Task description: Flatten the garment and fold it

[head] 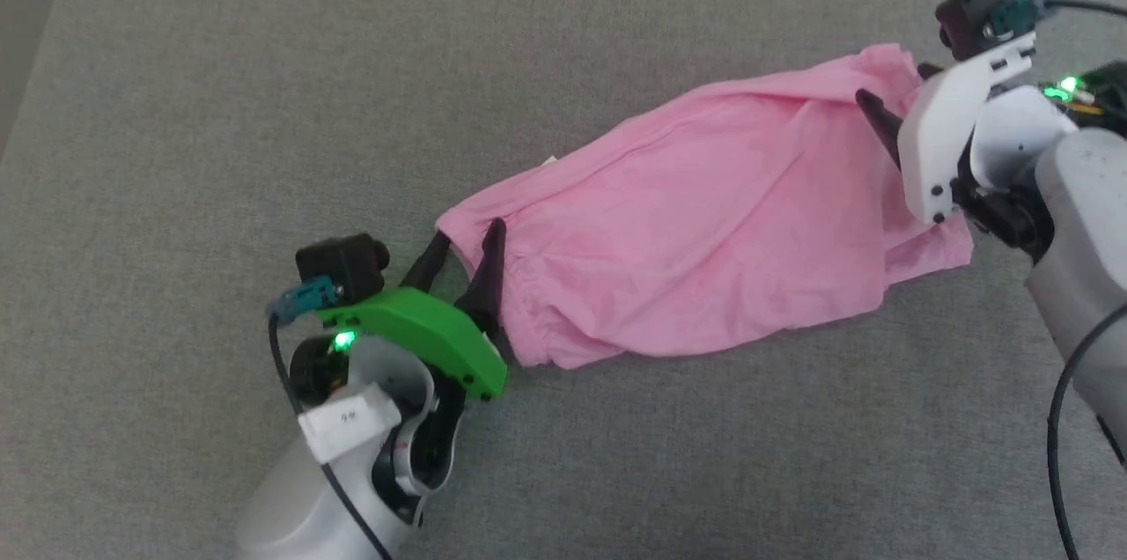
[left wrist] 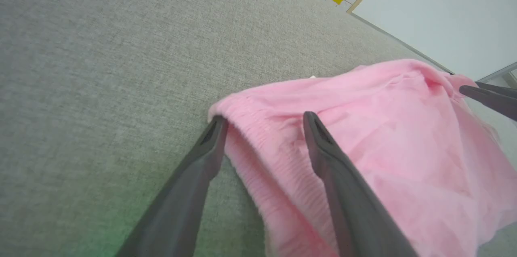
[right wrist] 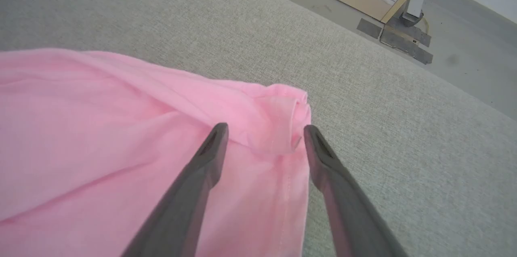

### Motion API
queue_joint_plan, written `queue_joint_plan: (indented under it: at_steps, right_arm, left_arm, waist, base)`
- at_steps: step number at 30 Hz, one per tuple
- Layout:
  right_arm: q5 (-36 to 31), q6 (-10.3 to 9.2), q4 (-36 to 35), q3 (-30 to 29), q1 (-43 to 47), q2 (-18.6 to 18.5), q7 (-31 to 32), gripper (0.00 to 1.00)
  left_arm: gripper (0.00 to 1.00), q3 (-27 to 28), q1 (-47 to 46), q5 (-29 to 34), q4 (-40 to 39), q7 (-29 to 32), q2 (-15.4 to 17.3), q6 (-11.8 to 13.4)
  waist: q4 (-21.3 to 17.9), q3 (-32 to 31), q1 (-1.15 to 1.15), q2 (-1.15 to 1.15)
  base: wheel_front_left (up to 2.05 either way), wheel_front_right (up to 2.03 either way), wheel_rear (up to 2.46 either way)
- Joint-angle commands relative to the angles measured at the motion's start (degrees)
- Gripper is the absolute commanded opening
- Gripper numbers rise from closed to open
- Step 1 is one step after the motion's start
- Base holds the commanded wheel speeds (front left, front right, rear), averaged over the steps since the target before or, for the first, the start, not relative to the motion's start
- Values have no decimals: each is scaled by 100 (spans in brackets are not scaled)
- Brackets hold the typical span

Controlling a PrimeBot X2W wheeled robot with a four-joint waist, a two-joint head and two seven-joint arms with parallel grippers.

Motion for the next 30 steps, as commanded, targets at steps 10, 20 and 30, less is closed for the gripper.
queue_joint_plan:
  at_steps: [10,20,30]
  right_arm:
    - [228,-11,-865,-899,1814,23,-1425,100]
    - [-786,-11,-2581,-2204,3911,1074,-2081,100]
    - [-1099,-11,-3582,-2557,4941,1903,-1938,100]
  left_arm:
    - [100,-169,1105,257,-668,-268,410,179]
    - [100,-609,1438,597,-589,-246,453,304]
    - [100,-486,1130,645,445,59,259,992]
  waist:
    - [-335,-1446,-1,0]
    - [-677,-1758,-1,0]
    - [-1113,-1641,-1,0]
  base:
    - [0,0,0]
    - [0,0,0]
    - [0,0,0]
